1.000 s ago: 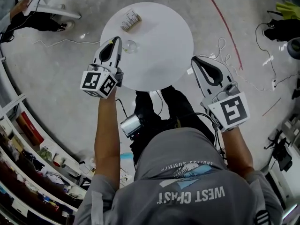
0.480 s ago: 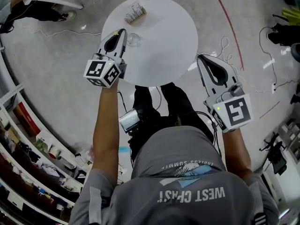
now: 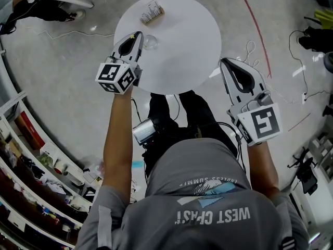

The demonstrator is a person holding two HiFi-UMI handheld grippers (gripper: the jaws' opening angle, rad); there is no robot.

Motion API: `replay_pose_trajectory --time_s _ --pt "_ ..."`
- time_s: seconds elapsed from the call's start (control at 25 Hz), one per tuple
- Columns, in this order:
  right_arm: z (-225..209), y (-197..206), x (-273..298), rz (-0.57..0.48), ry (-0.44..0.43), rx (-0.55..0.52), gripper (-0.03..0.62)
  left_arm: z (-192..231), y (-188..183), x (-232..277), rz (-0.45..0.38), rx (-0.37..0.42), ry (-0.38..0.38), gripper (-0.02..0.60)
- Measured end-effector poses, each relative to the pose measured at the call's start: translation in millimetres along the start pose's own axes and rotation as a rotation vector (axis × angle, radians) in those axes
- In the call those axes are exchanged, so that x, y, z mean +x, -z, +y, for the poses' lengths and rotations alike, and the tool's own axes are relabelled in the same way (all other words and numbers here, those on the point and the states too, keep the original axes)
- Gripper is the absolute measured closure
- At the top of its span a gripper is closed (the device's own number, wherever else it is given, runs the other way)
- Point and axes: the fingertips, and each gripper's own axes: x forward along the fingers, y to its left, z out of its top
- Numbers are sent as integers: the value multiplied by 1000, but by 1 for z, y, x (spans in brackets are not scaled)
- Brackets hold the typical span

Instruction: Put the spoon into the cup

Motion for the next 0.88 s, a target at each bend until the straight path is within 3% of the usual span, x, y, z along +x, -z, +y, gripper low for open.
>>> replay_pose_trajectory --time_s 0.24,0.32,0.88 --pt "4 -7 2 -12 2 -9 591 -2 6 1 47 -30 45 579" --pt "4 -9 2 -17 3 -11 591 -4 8 2 61 -34 58 533" --pt "13 -36 5 -96 18 -31 591 -12 -28 -27 22 49 76 525"
